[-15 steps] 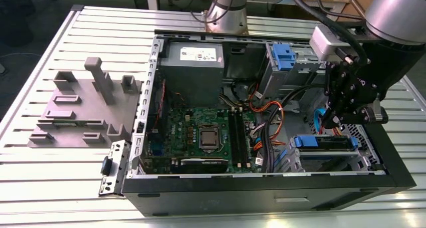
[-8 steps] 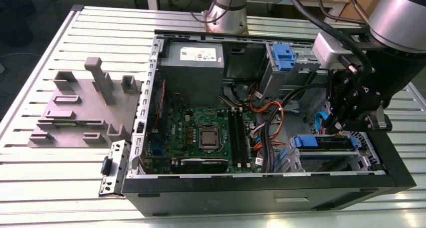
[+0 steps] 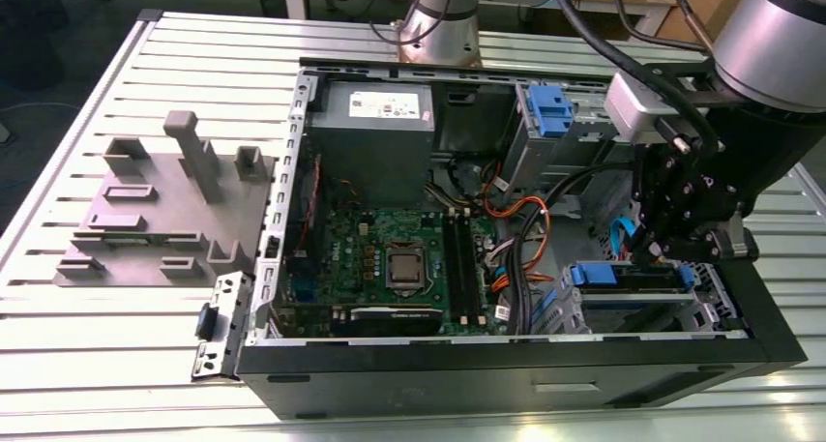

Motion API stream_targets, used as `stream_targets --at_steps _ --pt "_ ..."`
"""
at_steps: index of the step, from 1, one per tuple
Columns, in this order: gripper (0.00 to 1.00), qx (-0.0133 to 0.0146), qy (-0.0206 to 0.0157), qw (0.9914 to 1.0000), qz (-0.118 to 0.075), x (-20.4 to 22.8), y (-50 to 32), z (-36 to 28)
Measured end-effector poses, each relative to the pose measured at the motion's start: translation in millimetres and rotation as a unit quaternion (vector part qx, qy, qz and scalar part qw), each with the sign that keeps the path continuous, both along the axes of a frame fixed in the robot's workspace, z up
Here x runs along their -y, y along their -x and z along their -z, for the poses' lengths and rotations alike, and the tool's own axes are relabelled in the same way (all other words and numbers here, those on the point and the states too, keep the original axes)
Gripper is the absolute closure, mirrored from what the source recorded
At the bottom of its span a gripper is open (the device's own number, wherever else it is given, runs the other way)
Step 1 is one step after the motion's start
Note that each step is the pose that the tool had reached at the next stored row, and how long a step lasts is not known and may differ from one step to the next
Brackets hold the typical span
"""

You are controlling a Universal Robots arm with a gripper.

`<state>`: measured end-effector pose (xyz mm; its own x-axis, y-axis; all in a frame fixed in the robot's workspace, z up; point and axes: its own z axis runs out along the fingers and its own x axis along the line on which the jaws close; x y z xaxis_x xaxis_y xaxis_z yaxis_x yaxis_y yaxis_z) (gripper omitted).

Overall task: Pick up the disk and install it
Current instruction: 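Insert the second disk wire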

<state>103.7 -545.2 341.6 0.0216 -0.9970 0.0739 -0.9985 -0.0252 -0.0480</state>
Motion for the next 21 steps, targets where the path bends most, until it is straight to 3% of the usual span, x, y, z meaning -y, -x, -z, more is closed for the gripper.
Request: stream_targets --at_steps 9,21 --pt "0.84 0.0007 -0.0011 1.0 0.0 4.0 0.3 2.1" --pt "0.84 0.0007 -0.0132 0.99991 0.0 6.2 0.3 6.3"
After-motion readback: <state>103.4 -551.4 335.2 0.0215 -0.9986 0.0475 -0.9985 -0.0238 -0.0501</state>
